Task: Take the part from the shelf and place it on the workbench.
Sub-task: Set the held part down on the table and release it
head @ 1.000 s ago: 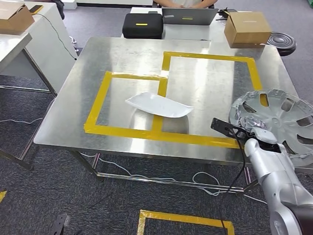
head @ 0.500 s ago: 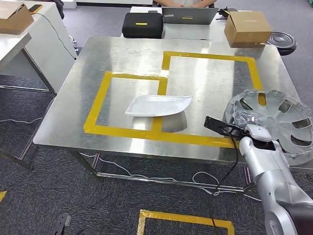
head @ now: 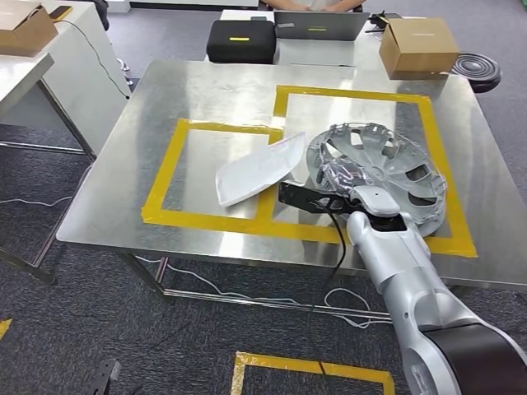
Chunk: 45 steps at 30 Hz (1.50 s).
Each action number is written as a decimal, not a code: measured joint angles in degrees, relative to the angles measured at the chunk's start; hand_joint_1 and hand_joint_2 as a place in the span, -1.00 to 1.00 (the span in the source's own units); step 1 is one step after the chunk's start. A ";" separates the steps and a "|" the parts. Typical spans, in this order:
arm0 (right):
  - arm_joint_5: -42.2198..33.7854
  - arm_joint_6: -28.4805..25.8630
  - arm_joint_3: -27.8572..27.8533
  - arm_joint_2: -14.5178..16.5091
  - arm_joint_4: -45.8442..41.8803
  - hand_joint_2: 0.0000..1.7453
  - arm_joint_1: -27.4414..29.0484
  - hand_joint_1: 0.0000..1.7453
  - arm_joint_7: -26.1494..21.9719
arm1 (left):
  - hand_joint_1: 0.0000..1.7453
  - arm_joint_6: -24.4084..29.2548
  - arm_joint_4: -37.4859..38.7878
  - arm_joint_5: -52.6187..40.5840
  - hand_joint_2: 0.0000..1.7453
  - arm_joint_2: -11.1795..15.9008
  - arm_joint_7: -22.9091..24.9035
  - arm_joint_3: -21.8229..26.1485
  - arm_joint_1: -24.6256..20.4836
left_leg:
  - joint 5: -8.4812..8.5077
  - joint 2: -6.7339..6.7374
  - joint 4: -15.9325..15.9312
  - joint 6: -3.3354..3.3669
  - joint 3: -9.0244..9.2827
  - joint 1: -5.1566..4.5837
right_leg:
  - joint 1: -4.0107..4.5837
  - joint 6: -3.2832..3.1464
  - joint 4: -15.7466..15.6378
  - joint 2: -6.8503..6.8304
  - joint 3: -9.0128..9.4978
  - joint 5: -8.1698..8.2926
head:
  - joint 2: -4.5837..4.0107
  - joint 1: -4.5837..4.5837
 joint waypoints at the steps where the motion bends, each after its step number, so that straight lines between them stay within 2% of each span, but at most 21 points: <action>1: -0.05 -0.01 0.31 0.25 0.12 1.00 -0.11 1.00 -0.20 | -1.00 -0.04 0.00 0.03 1.00 -0.01 0.01 0.00 0.01 | 0.00 -0.01 0.00 0.00 -0.02 0.00 | 0.00 0.00 0.00 -0.01 0.00 0.00 | 0.00 0.01; 4: -0.37 -0.05 1.37 0.95 0.63 1.00 -0.53 1.00 -0.51 | -1.00 -0.08 0.00 0.19 1.00 -0.01 0.27 0.01 0.04 | 0.00 0.00 0.00 0.00 -0.05 -0.02 | -0.02 0.01 -0.01 0.04 -0.04 0.01 | 0.00 0.00; 8: -1.37 -0.55 2.30 1.67 1.16 -1.00 -1.21 -1.00 -0.66 | -1.00 0.08 0.00 0.27 1.00 -0.02 0.85 0.00 0.03 | 0.00 0.00 0.00 0.00 -0.05 -0.02 | -0.03 0.02 -0.01 0.03 -0.07 0.01 | 0.00 -0.01; 9: -1.51 -0.67 2.47 1.73 1.24 -1.00 -1.49 -1.00 -0.67 | -1.00 0.13 0.00 0.25 1.00 -0.02 0.76 0.00 0.07 | 0.00 0.00 0.00 0.00 -0.05 -0.01 | -0.03 0.01 -0.01 0.02 -0.07 0.01 | 0.00 -0.01; 13: -2.55 -0.70 3.44 1.75 1.55 -1.00 -2.56 -1.00 -0.65 | -1.00 -0.59 0.00 0.50 -1.00 -0.03 -0.15 0.00 0.12 | 0.00 0.01 0.00 -0.01 -0.03 0.00 | -0.01 0.00 -0.01 0.04 -0.07 0.01 | 0.00 -0.01; 18: -4.03 -0.51 4.96 1.75 2.12 -1.00 -3.08 -1.00 -0.45 | -1.00 -1.49 0.08 0.87 -1.00 -0.07 -0.97 0.00 0.16 | 0.02 0.01 0.00 -0.01 -0.03 0.01 | -0.01 -0.01 -0.01 0.03 -0.06 0.02 | 0.00 -0.01; 24: -5.81 -0.57 5.48 1.75 2.19 -1.00 -3.24 -1.00 0.28 | -1.00 -0.08 0.11 1.69 -1.00 -0.11 -1.04 0.02 0.17 | 0.02 0.01 0.00 -0.01 -0.02 0.01 | 0.00 -0.05 -0.01 0.04 -0.06 0.05 | 0.00 -0.01; 33: -7.14 -0.99 5.50 1.69 2.19 -1.00 -3.09 -1.00 0.36 | -1.00 0.86 0.11 2.40 -1.00 -0.09 0.85 0.06 0.20 | 0.02 0.02 0.00 -0.01 -0.01 0.01 | 0.00 -0.05 -0.02 0.05 -0.07 0.06 | 0.00 -0.01; 37: -9.58 -3.24 5.48 1.69 1.14 -1.00 -2.55 -1.00 -0.38 | -1.00 1.46 0.11 2.61 -1.00 -0.13 1.96 0.11 0.21 | 0.03 0.02 0.00 -0.02 -0.01 0.01 | 0.00 -0.06 -0.02 0.05 -0.07 0.06 | 0.00 -0.01; 41: -10.99 -5.75 5.48 1.43 -5.79 -1.00 -0.63 -1.00 0.44 | -1.00 1.72 0.11 3.49 -1.00 -0.38 2.22 0.40 0.26 | 0.03 0.02 0.00 -0.02 -0.01 0.01 | 0.00 -0.06 -0.02 0.05 -0.10 0.06 | 0.00 -0.02; 45: -10.98 -4.76 5.13 -0.85 -19.67 -1.00 2.42 -1.00 3.80 | -1.00 1.79 0.11 4.04 -1.00 -0.86 2.08 0.64 0.59 | 0.02 0.00 0.01 -0.02 -0.03 0.00 | -0.01 -0.06 -0.05 0.01 -0.09 0.05 | 0.00 -0.01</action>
